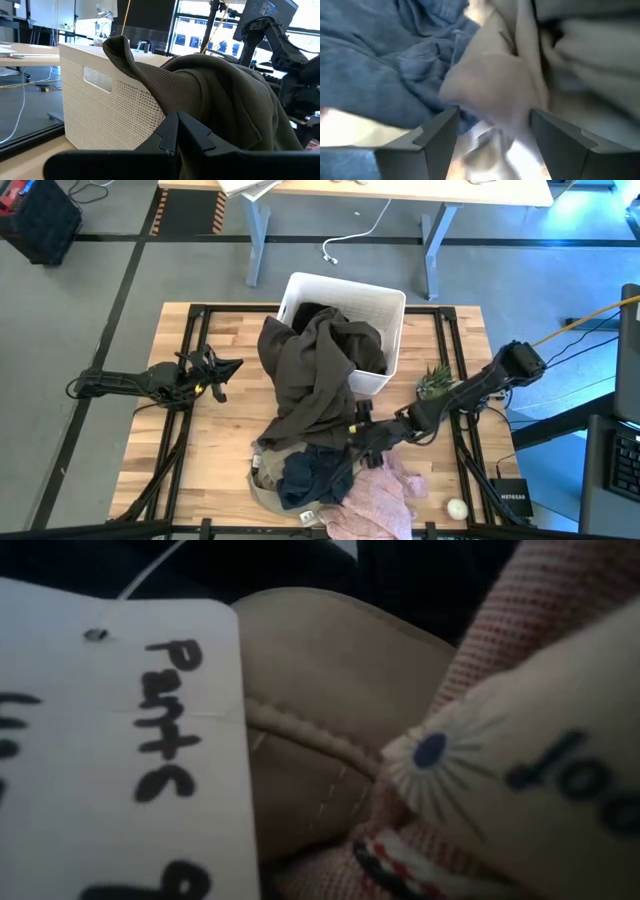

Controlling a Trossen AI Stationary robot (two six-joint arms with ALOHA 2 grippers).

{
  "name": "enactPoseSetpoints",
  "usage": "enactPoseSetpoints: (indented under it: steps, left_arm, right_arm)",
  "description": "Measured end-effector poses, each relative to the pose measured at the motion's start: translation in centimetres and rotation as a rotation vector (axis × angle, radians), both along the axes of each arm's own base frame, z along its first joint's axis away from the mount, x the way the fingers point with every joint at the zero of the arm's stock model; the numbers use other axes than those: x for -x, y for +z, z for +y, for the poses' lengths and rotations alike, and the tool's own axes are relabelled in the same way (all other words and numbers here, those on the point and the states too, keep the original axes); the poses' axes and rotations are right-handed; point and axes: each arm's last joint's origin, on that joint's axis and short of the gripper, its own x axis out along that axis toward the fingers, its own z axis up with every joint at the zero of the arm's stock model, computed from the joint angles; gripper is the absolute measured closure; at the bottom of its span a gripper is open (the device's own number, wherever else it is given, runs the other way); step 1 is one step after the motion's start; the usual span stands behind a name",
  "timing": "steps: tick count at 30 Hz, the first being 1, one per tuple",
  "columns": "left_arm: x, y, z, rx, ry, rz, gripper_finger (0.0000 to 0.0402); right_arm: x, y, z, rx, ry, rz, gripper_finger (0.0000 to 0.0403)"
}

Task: Sort clothes
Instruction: Put the gray hoodie into the white bin

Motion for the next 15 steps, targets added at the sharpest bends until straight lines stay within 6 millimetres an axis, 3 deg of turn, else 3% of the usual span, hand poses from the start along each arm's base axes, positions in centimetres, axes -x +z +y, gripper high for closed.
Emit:
enactPoseSetpoints:
  steps: [8,15]
  left_arm:
    - [0.0,0.0,0.0,0.001,0.001,-0.001,0.0398]
    - [0.0,-0.1,0.0,0.018,-0.001,-0.002,0.0398]
  right_arm:
    - [-2.8,-3.4,-0.6,0.448,0.057,-0.069,0.0143]
    - [-4.5,-5.8,-2.2,0.41,0.099,0.013,0.0153]
